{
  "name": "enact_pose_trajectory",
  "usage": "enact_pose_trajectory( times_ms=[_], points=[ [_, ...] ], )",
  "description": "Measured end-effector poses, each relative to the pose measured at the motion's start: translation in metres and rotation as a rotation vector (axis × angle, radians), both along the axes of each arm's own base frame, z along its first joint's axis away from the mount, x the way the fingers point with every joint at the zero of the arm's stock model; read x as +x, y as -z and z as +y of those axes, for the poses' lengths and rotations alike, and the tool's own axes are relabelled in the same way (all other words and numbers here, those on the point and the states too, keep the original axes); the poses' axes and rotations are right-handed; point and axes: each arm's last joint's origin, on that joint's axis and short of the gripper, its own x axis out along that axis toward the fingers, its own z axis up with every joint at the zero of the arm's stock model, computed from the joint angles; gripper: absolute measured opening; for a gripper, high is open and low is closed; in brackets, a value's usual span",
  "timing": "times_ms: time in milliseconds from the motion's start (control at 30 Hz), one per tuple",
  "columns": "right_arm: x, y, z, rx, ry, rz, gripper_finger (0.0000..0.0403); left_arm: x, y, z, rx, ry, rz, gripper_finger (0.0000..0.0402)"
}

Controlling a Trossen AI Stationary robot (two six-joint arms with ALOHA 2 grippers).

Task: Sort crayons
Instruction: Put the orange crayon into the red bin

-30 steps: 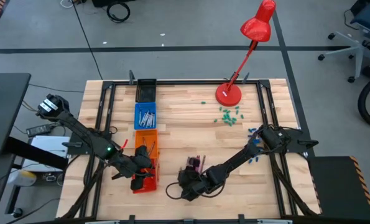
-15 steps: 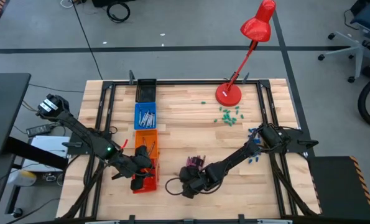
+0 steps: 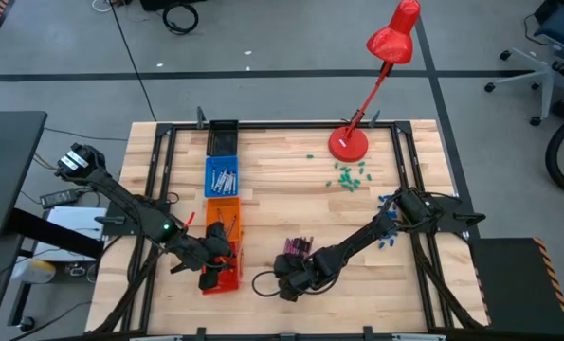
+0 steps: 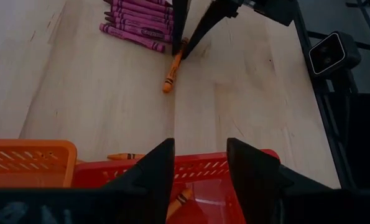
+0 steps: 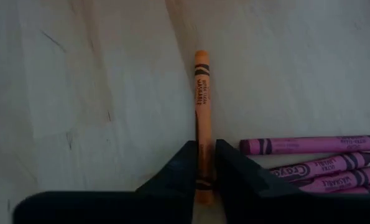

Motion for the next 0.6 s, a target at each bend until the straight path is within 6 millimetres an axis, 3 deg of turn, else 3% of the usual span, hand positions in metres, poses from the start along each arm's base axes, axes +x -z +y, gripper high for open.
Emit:
enact_pose_trajectory(
  times_ms=[200, 600],
  points=[
    [0.0000, -0.0001, -0.0004, -0.017, 0.008, -0.009, 0.0023, -0.0003, -0.0001, -0.0011, -0.024, 0.019, 0.011, 0.0160],
    [0.0035, -0.0043, -0.0017, -0.074, 0.000, -0.071, 0.0028, -0.0003, -0.0001, -0.0011, -0.020, 0.023, 0.010, 0.0160]
  ],
)
